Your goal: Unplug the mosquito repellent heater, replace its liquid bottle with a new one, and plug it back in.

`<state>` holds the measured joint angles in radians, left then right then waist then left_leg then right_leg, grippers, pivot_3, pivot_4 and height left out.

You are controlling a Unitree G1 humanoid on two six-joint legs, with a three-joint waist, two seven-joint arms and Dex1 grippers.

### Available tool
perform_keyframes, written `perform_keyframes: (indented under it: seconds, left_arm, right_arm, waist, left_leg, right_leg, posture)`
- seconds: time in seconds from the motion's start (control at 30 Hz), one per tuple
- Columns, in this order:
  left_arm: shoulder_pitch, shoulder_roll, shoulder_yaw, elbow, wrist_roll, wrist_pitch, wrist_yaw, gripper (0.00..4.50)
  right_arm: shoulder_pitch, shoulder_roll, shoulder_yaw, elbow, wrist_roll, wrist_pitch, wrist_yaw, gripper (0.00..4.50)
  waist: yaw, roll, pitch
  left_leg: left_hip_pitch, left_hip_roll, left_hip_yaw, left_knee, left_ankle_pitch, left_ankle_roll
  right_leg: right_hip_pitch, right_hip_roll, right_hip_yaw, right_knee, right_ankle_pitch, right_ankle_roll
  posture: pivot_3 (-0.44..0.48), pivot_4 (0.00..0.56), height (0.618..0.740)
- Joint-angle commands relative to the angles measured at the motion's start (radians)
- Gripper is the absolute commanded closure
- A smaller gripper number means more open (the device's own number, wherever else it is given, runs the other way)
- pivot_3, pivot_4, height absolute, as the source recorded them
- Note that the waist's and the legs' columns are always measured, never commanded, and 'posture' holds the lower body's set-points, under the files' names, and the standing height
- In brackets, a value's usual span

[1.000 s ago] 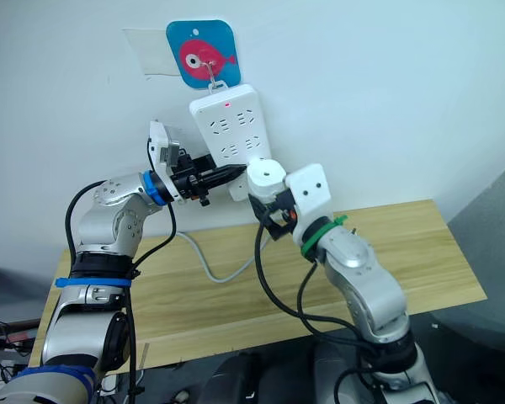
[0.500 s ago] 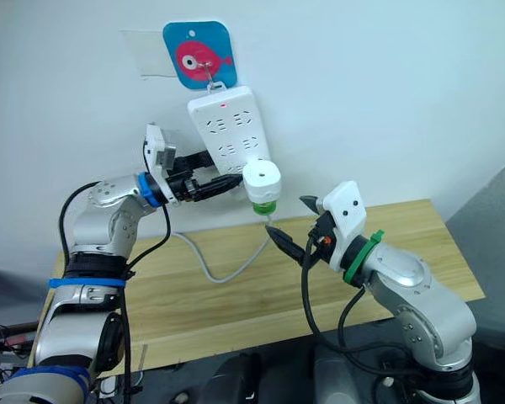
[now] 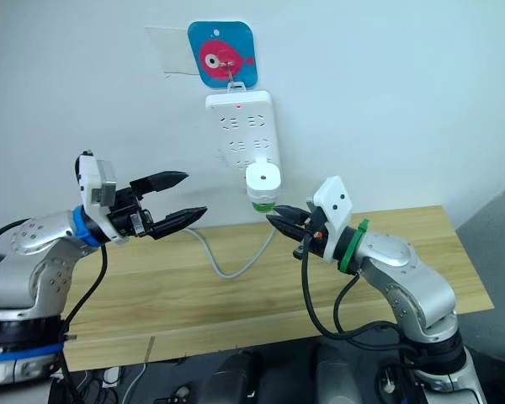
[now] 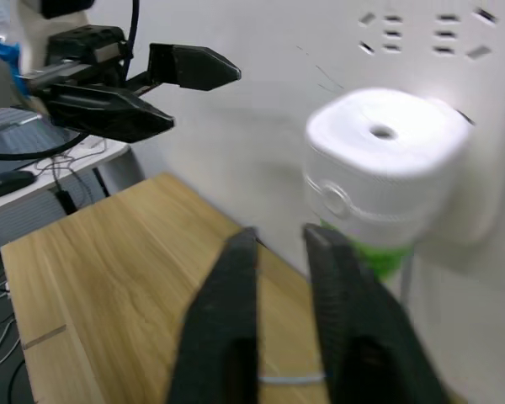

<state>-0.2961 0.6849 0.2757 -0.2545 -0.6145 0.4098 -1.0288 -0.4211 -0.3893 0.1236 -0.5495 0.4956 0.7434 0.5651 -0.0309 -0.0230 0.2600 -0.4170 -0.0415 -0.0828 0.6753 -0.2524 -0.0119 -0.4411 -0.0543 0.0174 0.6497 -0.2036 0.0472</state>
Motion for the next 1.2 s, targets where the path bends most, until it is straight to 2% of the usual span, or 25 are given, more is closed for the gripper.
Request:
perform_keyframes:
  seconds: [0.03,0.23,0.47,1.2]
  left_arm:
    - [0.085,0.011,0.026,-0.175,-0.064,0.025,0.025,0.0]
    - [0.113,-0.006,0.008,-0.272,-0.107,0.064,0.111,0.0]
    - [0.132,-0.003,-0.004,-0.288,-0.116,0.071,0.141,0.0]
    - [0.126,0.023,-0.011,-0.257,-0.124,0.072,0.132,0.0]
  right_arm:
    - [-0.023,0.0,0.007,0.007,-0.01,-0.044,0.014,4.46]
    - [-0.047,0.012,0.041,0.053,-0.054,-0.079,-0.001,4.46]
    - [-0.074,0.043,0.068,0.115,-0.119,-0.119,-0.024,4.46]
    - [-0.099,0.116,0.028,0.171,-0.157,-0.126,-0.08,4.46]
  waist:
    - [0.003,0.0,0.0]
    - [0.008,0.0,0.0]
    - [0.004,0.0,0.0]
    - [0.003,0.0,0.0]
  left_leg:
    - [0.0,0.0,0.0,0.0,0.0,0.0]
    - [0.0,0.0,-0.001,0.0,0.0,0.0]
    - [0.001,0.0,0.0,0.0,0.0,0.0]
    - [0.001,0.0,0.0,-0.001,0.0,0.0]
  right_leg:
    - [0.0,0.0,0.0,0.0,0.0,0.0]
    - [0.001,0.001,-0.001,0.0,0.0,0.0]
    - [0.001,0.001,-0.001,0.0,0.0,0.0]
    - [0.001,0.002,-0.001,0.0,0.0,0.0]
  posture:
    - [0.031,0.237,0.74]
    - [0.03,0.246,0.74]
    - [0.03,0.246,0.74]
    - [0.011,0.255,0.74]
